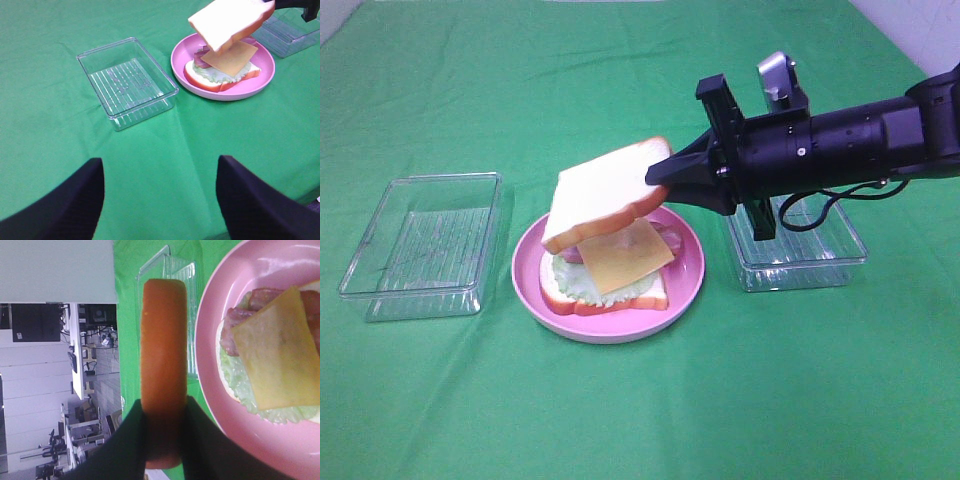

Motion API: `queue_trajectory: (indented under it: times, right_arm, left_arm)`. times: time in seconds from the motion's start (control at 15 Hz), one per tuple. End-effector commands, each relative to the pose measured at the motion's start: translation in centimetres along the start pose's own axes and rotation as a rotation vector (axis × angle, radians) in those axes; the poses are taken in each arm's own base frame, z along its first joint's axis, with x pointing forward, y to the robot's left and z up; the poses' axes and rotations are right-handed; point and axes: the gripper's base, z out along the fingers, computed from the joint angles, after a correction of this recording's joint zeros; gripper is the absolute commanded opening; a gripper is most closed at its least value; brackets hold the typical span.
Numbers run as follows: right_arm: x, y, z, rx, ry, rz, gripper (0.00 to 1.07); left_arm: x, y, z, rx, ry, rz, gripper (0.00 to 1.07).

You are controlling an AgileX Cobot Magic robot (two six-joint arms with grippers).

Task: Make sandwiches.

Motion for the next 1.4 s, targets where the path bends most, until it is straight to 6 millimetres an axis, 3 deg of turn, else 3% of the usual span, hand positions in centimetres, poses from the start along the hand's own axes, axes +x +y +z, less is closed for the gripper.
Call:
queue_trajectory:
  times: [0.07,0.2,0.47,0.6,0.67,0.73,0.87,1.2,1.4]
  right_arm:
    - [1.2,0.0,1.8,0.001,0.041,-0.020,0.00]
    - [1.4,-1.1,3.0,0.014,0.043,0.030,0.00]
    - [1.3,-1.9,3.3,0.038,0.041,0.041,0.00]
    - [1.4,-2.1,3.3,0.061,0.043,0.026,0.16]
    - [1.3,-2.2,3.3,0.067,0.042,0.023,0.29]
    - [1.3,-2.2,3.3,0.067,0.042,0.023,0.55]
    - [1.1,-1.9,3.3,0.066,0.049,-0.036,0.74]
    - [0.6,-1.0,2.1,0.201,0.012,-0.159,0.75]
    - [0.5,1.4,0.1,0.250,-0.048,-0.268,0.75]
  left_arm:
    - [0.0,0.0,-0.1,0.008,-0.014,0.002,0.62]
    - [0.0,0.0,-0.1,0.008,-0.014,0.002,0.62]
    - [0.0,0.0,-0.1,0.008,-0.014,0.002,0.62]
    - [0.0,0.0,-0.1,0.008,-0.014,0.002,0.62]
    - [0.0,0.0,-0.1,0.008,-0.014,0.002,0.62]
    - [0.0,0.0,-0.1,0.008,-0.014,0.002,0.62]
    - [0.0,0.0,-0.1,0.008,-0.014,0.002,0.62]
    - [0.0,0.0,-0.1,0.008,-0.014,0.002,0.62]
    - [0.0,0.0,-0.1,0.008,-0.014,0.002,0.62]
